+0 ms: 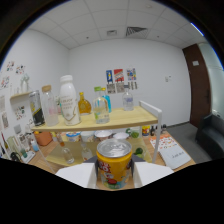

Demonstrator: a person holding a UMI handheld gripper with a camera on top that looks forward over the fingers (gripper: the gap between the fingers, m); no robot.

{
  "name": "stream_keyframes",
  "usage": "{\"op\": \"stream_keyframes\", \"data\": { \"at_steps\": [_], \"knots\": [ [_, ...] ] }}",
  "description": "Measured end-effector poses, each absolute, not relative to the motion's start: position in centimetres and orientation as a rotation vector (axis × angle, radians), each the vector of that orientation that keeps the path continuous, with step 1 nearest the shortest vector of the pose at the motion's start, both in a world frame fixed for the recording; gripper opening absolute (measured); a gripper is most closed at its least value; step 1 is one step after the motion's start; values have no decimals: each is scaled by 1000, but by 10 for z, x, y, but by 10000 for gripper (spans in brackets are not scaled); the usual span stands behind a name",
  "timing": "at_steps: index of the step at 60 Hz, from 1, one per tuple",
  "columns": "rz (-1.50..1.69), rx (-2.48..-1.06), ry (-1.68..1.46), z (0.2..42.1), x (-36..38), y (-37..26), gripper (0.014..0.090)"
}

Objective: Make me a cup of Vodka Sunrise.

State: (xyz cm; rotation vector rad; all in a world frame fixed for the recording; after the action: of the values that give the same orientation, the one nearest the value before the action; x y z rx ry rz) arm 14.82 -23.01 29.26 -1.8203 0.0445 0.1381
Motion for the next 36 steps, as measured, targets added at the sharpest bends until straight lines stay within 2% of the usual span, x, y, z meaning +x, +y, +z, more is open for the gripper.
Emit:
{"op": "stream_keyframes", "data": {
  "at_steps": [7,14,26,36],
  "knots": [
    [91,-1886,51,236,140,-230,509],
    [-22,-1930,-15,205,135,-225,508],
    [-365,-1922,-347,186,126,-215,510],
    [-700,-1811,-663,189,119,-208,508]
  ]
}}
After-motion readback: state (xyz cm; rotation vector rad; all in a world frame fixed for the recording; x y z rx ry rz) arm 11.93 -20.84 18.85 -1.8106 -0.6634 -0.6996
